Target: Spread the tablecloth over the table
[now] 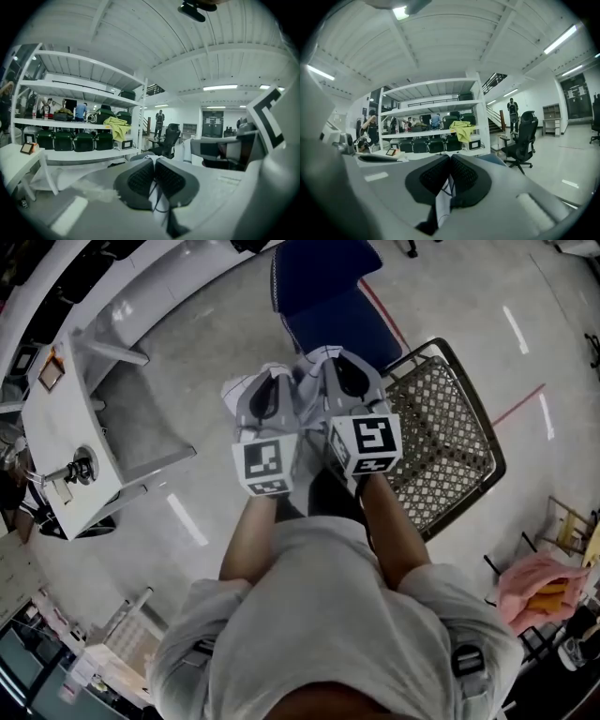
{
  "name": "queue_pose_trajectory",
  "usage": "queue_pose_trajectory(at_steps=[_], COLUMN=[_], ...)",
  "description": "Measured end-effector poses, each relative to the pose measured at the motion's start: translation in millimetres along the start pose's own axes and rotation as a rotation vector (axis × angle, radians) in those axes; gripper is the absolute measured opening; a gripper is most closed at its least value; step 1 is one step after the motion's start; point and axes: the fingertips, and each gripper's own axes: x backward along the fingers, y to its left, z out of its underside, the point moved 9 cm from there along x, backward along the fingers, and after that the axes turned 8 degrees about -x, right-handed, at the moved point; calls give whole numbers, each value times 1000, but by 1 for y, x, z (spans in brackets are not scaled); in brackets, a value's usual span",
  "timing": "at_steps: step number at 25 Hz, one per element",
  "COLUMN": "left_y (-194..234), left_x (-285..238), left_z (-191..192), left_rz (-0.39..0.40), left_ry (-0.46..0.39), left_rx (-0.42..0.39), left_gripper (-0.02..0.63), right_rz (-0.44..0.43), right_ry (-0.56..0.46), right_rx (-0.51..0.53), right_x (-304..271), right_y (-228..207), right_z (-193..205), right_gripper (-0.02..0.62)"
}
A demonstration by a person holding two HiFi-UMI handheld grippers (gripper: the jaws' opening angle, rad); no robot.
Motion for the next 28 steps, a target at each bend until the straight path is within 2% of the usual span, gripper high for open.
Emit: queue_pose_trajectory(at_steps=[4, 7, 13, 20, 25, 28], left_y=[-37, -60, -100, -122, -168, -218], left_x=[-21, -47, -84, -120, -180, -223], left_z=[-34, -48, -28, -5, -21, -64], left_rz=[62, 111, 129, 205, 274, 346], left_ry=[-67, -71, 49, 139, 146, 94], left_rx=[-33, -60, -35, -120, -161, -180], left_gripper=[23, 23, 23, 23, 23, 23], right_rz=[32, 64, 66, 92, 197, 315], right_ry=[-137, -157, -97, -98, -123, -159], right_rx=[8, 53, -28, -192, -292, -319], right_x=[21, 29, 36, 21, 22, 59], right_y=[-37, -69, -126, -157, -226, -281], right_z=[-43, -54, -24, 15, 13, -13], right_gripper=[6, 8, 7, 6, 6, 6])
